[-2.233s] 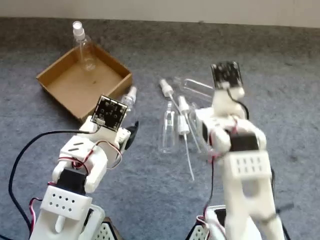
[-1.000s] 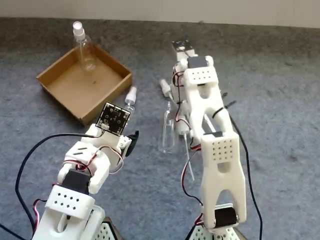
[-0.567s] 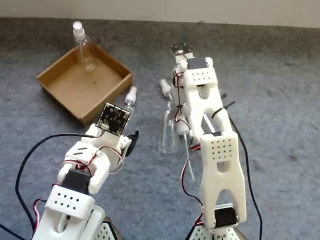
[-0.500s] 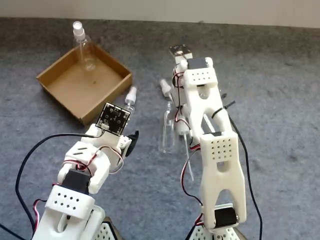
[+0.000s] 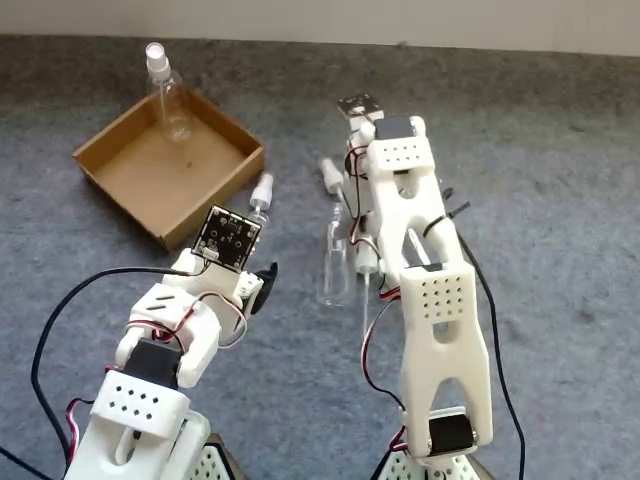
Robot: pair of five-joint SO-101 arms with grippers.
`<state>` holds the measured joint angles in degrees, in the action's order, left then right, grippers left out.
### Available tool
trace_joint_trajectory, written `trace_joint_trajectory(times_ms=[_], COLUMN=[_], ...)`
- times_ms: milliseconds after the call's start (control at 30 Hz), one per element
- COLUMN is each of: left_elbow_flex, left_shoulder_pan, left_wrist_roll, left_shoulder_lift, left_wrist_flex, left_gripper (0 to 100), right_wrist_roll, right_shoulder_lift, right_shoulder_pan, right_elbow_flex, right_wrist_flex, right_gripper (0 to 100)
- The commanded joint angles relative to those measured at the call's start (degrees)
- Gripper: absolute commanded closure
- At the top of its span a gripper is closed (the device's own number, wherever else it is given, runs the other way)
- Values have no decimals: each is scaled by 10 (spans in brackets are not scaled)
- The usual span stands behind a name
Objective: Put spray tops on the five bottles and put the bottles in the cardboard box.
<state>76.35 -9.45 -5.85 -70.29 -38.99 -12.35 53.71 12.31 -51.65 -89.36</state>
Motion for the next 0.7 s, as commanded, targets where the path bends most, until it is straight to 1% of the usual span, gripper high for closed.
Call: trace_joint_trajectory(times_ms=[0, 67, 167, 400, 533, 667], left_elbow_flex=[-5, -5, -3, 15, 15, 24], left_shoulder_pan=[4, -6, -38, -102, -117, -131], left_wrist_roll=[5, 5, 5, 3, 3, 2], left_shoulder_lift=[-11, -11, -11, -11, -11, -11], left_wrist_flex=[13, 13, 13, 14, 13, 13], left_gripper=[849, 850, 852, 849, 849, 849], right_wrist_roll=[-5, -5, -3, -2, -1, 53], right_shoulder_lift=[-12, -12, -12, -12, -12, -25], right_shoulder_pan=[-6, -9, -20, -30, -36, -54], right_elbow_flex=[-28, -42, -88, -303, -413, -463], right_wrist_flex=[7, 2, -10, -116, -120, -120], right_gripper=[995, 995, 995, 995, 995, 995])
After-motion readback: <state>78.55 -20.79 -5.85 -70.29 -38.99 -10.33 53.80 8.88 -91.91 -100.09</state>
